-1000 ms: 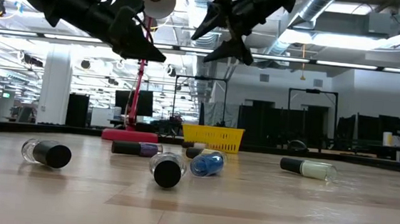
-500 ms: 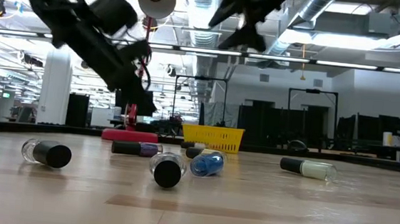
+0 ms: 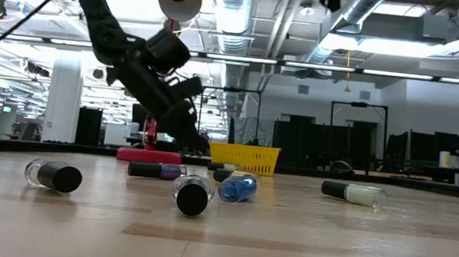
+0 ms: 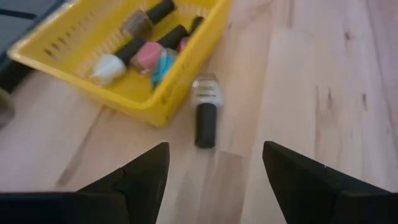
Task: Pick & Place Nail Polish
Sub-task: Put the top white nail polish bottle into the yellow bin
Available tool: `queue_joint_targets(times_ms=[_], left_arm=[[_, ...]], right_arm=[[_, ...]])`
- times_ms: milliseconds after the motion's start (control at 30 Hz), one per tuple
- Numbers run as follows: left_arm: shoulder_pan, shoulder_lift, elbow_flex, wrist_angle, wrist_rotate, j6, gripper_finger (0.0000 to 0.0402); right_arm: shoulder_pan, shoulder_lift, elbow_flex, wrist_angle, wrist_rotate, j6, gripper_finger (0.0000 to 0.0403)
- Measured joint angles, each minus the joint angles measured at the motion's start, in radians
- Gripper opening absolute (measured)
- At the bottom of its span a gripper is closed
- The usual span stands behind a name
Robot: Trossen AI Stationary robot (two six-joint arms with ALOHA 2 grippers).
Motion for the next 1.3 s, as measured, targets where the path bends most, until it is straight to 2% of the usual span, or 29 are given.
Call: queue_joint_targets(times_ms=[133, 533, 667, 967, 1300], left_arm=[[0.0, 0.048, 0.026, 0.005, 0.002, 0.001, 0.0253], [0.003, 0.149, 0.074, 0.045, -0.003, -0.005, 0.0252], [0.003, 0.149, 0.072, 0.052, 0.0, -0.005, 0.0248], [0.031, 0.151, 0.073, 0.06, 0.05, -0.007, 0.0211], [0.027, 0.151, 0.073, 0.06, 0.053, 0.027, 0.0208]], right_arm=[[0.011, -0.033, 0.0, -0.01, 0.044, 0.001, 0.0248], [0.017, -0.042, 0.0, -0.016, 0.047, -0.007, 0.0248], [0.017, -0.042, 0.0, -0.016, 0.047, -0.008, 0.0248], [0.017, -0.042, 0.0, -0.015, 0.046, -0.024, 0.0248], [0.016, -0.042, 0.0, -0.014, 0.045, -0.026, 0.0248]])
